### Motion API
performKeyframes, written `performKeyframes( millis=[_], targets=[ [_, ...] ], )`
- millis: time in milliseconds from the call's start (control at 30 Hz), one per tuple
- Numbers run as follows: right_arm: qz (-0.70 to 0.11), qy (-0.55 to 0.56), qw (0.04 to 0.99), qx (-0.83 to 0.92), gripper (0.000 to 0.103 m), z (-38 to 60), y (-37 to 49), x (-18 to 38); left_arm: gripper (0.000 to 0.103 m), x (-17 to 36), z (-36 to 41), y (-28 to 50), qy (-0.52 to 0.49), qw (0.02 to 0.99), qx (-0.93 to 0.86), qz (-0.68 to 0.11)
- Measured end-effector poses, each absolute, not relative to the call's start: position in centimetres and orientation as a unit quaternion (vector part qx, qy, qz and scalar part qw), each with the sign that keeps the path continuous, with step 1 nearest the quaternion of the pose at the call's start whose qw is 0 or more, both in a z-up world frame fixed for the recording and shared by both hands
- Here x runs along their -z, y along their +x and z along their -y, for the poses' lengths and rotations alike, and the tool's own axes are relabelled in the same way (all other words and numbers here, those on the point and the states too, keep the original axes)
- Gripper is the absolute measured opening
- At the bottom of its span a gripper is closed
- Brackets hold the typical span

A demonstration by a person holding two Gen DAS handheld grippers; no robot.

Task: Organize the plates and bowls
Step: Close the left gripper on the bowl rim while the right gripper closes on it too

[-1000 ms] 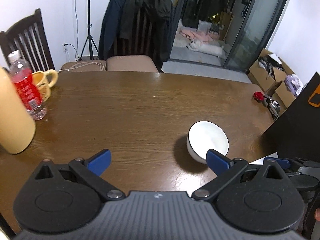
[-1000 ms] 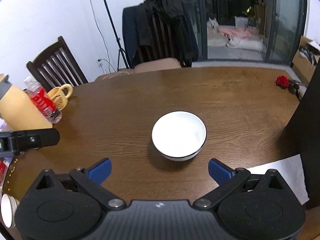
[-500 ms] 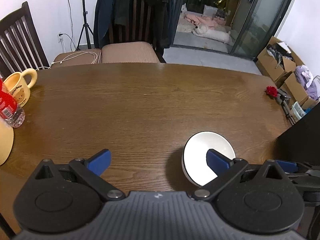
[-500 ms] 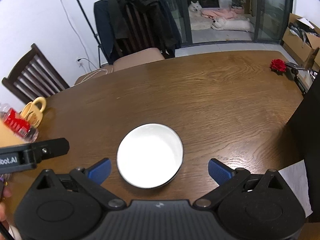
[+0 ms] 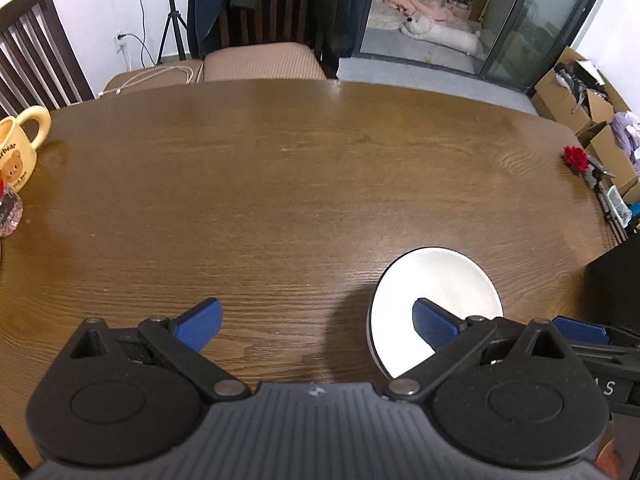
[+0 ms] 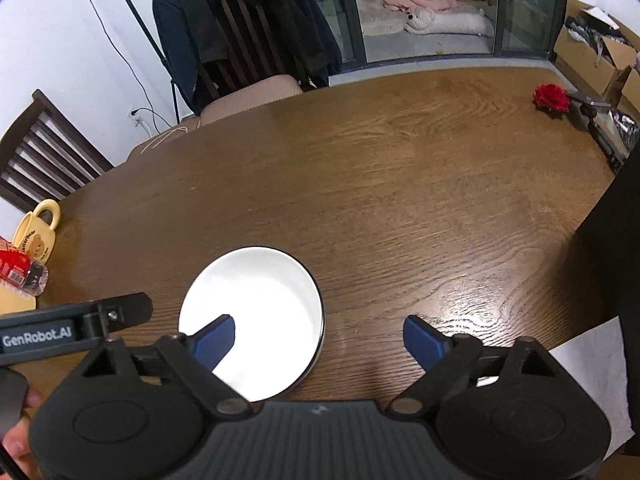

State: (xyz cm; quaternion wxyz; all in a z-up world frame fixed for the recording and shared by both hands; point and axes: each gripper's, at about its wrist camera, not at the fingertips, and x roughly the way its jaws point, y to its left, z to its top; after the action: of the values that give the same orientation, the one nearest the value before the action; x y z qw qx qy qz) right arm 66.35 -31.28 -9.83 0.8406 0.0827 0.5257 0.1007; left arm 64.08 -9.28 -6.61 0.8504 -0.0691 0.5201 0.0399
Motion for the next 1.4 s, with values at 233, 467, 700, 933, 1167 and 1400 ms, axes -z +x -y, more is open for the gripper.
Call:
performKeyframes(
  millis=[233, 467, 700, 933, 1167, 1400],
  targets=[
    [-0.544, 0.108, 0.826, -0.098, 0.069, 31.4, 67.5, 12.2, 0.101, 8.8, 9.8, 65.3, -0.064, 0.84, -0.051, -0.536],
    [-0.549, 0.114, 0.822, -0.1, 0.05, 31.3, 68.3, 13.5, 0.082, 10.3, 10.7, 66.2, -0.064, 0.83, -0.046, -0.552],
    [-0.556, 0.121, 0.817, -0.099, 0.026, 31.3, 68.9, 14.5, 0.056, 11.1, 11.4, 66.8, -0.069, 0.825, -0.036, -0.56],
    [-0.559, 0.129, 0.812, -0.107, 0.017, 31.6, 69.3, 15.2, 0.028, 11.8, 11.9, 67.2, -0.075, 0.818, -0.023, -0.57],
    [-0.554, 0.135, 0.813, -0.118, 0.008, 31.4, 69.2, 15.1, 0.01, 11.9, 12.3, 67.3, -0.082, 0.819, -0.011, -0.568],
    [-0.548, 0.139, 0.816, -0.12, 0.007, 31.6, 69.1, 15.1, 0.009, 12.1, 12.5, 67.4, -0.079, 0.821, -0.01, -0.566]
  ],
)
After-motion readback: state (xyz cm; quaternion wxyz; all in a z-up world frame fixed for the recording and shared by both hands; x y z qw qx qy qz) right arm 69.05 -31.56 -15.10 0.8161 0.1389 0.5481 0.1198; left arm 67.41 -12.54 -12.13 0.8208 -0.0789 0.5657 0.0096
